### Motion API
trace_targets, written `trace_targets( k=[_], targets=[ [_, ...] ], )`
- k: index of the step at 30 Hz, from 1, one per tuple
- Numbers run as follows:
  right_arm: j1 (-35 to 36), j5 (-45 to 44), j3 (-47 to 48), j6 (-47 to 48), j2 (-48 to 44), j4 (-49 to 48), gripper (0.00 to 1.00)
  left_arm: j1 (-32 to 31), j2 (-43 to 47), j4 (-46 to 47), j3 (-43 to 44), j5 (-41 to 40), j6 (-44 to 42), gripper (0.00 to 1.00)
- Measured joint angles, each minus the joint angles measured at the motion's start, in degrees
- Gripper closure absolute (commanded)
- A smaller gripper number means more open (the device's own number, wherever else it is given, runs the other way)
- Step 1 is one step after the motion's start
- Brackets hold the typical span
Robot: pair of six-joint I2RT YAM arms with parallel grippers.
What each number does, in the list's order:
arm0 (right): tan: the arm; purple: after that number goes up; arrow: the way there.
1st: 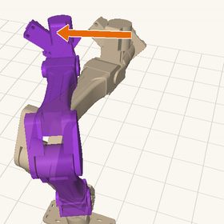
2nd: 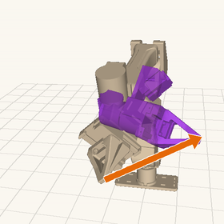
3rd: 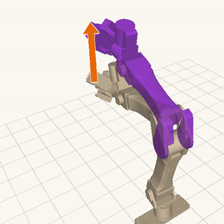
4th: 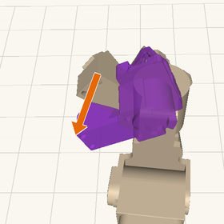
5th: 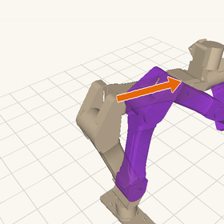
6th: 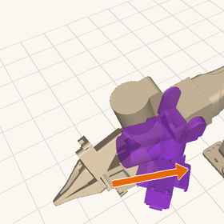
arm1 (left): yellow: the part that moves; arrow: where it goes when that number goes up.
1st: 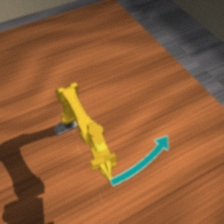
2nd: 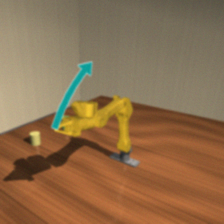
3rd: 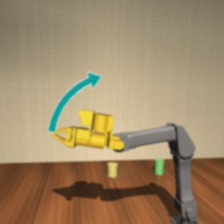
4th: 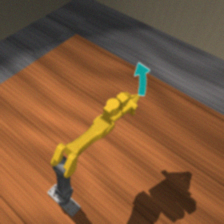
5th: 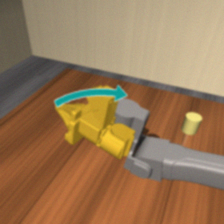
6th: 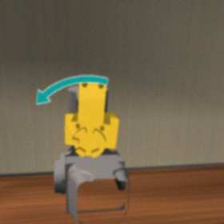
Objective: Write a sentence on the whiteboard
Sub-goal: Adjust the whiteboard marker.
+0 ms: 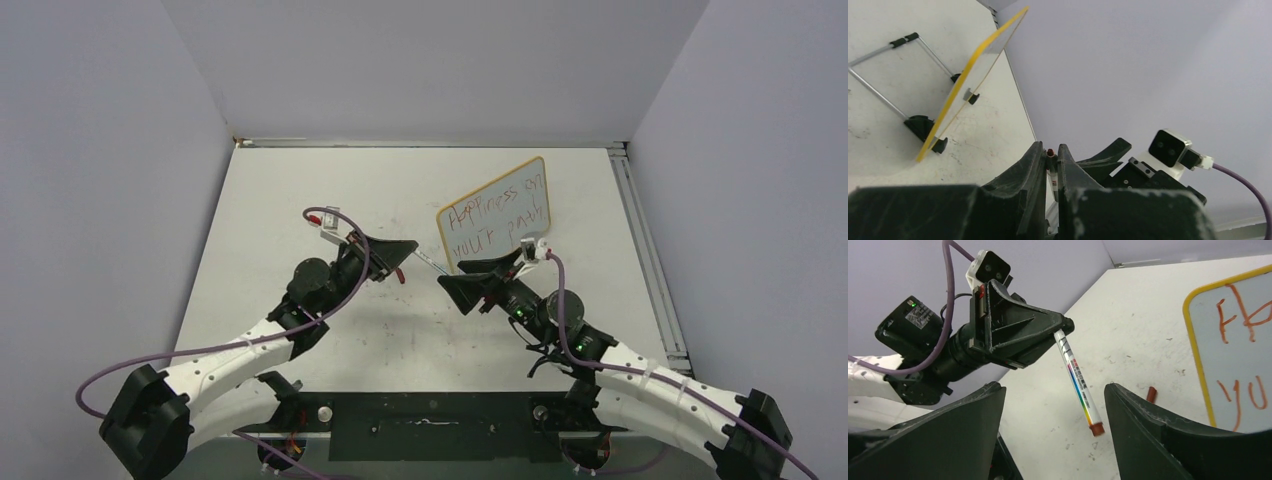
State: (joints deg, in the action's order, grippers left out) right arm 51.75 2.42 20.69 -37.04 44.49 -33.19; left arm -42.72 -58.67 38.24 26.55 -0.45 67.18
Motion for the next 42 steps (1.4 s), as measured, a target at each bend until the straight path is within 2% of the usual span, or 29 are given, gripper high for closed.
trace_targets(
  k=[3, 5, 10, 15, 19, 24, 26, 28, 37, 38, 41, 42],
  targets=[
    [-0.07, -0.07, 2.36, 2.16, -3.08, 7.82, 0.13, 3.61, 2.56, -4.39, 0.48, 3.32, -1.51, 1.0],
    [-0.5, -0.04, 4.04, 3.93, -4.11, 13.33, 0.13, 5.55, 4.0, -7.5, 1.46, 5.9, -2.64, 1.0],
    [-4.48, 6.03, 11.96, 9.09, -0.37, 25.11, 0.08, 9.88, 5.51, -14.25, 4.72, 14.38, -5.77, 1.0],
    [-12.17, 20.41, 15.98, 11.58, 7.3, 27.96, 0.11, 12.02, 4.96, -21.16, 8.48, 22.12, -10.16, 1.0],
    [-12.57, 27.56, 15.96, 12.26, 10.93, 29.18, 0.17, 12.31, 4.81, -24.35, 9.64, 25.49, -12.59, 1.0],
    [-10.16, 32.09, 16.04, 12.07, 15.06, 28.0, 0.19, 12.46, 3.96, -26.49, 9.75, 27.36, -13.81, 1.0],
    [-8.9, 32.68, 16.04, 11.63, 16.02, 26.99, 0.25, 12.48, 3.87, -26.93, 9.75, 27.56, -13.9, 1.0],
    [-7.89, 32.87, 16.04, 11.04, 16.44, 25.51, 0.35, 12.48, 3.82, -26.93, 9.75, 27.65, -13.88, 1.0],
    [-6.1, 32.48, 16.04, 8.81, 19.93, 19.78, 0.88, 12.57, 2.82, -26.86, 9.75, 27.96, -13.86, 1.0],
    [-5.99, 32.26, 16.04, 8.68, 20.24, 19.54, 0.93, 12.57, 2.71, -26.84, 9.75, 27.93, -13.88, 0.96],
    [-5.9, 30.34, 16.31, 8.31, 20.65, 20.2, 0.95, 12.83, 2.43, -27.04, 9.73, 27.8, -14.58, 0.56],
    [-5.81, 29.4, 16.72, 8.5, 20.76, 21.11, 0.95, 12.83, 2.4, -27.34, 9.73, 27.41, -15.17, 0.48]
  ],
)
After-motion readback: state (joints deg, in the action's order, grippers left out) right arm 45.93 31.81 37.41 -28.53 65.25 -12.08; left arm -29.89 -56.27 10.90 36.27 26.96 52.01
